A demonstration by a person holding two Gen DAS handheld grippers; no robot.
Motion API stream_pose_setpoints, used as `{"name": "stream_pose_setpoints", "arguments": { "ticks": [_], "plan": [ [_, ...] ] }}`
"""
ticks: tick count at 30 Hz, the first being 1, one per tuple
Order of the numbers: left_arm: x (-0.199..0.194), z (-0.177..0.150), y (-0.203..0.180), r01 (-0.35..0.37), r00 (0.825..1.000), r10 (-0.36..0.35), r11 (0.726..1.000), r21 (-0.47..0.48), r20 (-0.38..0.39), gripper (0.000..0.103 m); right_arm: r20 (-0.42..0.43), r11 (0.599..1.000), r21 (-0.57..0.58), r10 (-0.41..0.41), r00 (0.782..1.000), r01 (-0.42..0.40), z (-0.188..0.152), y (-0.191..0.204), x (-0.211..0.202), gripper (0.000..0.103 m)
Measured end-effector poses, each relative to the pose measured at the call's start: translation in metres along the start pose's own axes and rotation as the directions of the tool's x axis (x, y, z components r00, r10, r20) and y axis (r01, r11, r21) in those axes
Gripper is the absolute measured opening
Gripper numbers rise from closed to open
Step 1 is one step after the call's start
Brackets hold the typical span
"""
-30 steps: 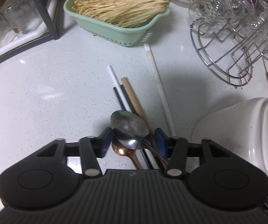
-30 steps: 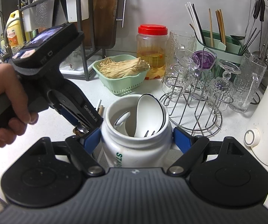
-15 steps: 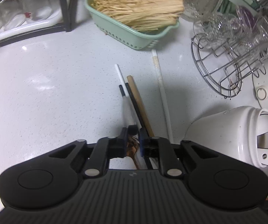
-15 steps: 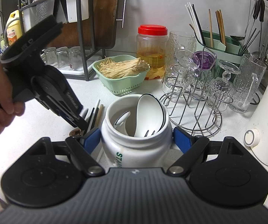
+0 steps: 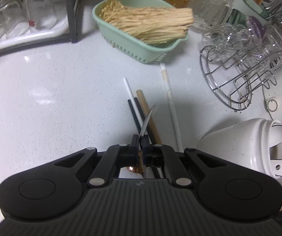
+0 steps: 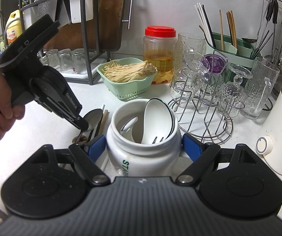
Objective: Organize utensils
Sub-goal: 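Lift the metal spoon with the left tool toward the mug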
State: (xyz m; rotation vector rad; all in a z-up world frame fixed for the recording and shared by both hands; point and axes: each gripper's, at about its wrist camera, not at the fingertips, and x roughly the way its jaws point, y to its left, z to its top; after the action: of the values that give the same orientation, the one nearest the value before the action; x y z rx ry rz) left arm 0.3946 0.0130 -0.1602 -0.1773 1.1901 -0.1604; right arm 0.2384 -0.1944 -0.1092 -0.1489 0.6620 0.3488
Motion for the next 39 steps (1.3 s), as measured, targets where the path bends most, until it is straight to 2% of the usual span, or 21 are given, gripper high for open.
{"name": "stream_pose_setpoints", "arguments": {
  "ticks": [3, 7, 14, 24, 30, 39],
  "plan": [
    [-0.01, 0.002, -0.009, -0.018, 0.999, 0.016, 0.998, 0.055, 0.036, 0.003, -0.007, 1.0, -0.001, -0.002, 1.0, 0.002, 0.001, 0.0, 0.0, 0.087],
    [-0.024, 0.003, -0.015, -0.015, 0.997, 0.009, 0.996, 0.084, 0.078, 0.003, -0.016, 1.0, -0.002, -0.011, 1.0, 0.011, 0.002, 0.003, 0.0, 0.087],
    [-0.051, 0.005, -0.017, 0.008, 0.989, -0.02, 0.997, 0.082, 0.145, 0.003, -0.006, 0.999, 0.003, -0.032, 0.999, 0.032, 0.001, 0.008, 0.003, 0.087],
    [-0.069, 0.02, -0.015, 0.039, 0.978, -0.06, 0.994, 0.106, 0.202, 0.003, -0.022, 0.999, -0.001, -0.039, 0.999, 0.039, 0.005, 0.012, 0.005, 0.087],
    [-0.095, 0.027, -0.027, 0.068, 0.958, -0.105, 0.987, 0.147, 0.266, 0.003, -0.028, 0.999, -0.003, -0.042, 0.999, 0.042, 0.006, 0.013, 0.006, 0.087],
    [-0.14, 0.034, -0.049, 0.126, 0.913, -0.187, 0.975, 0.185, 0.364, 0.003, -0.031, 0.999, -0.014, -0.031, 0.999, 0.031, 0.006, 0.012, 0.006, 0.087]
  ]
}}
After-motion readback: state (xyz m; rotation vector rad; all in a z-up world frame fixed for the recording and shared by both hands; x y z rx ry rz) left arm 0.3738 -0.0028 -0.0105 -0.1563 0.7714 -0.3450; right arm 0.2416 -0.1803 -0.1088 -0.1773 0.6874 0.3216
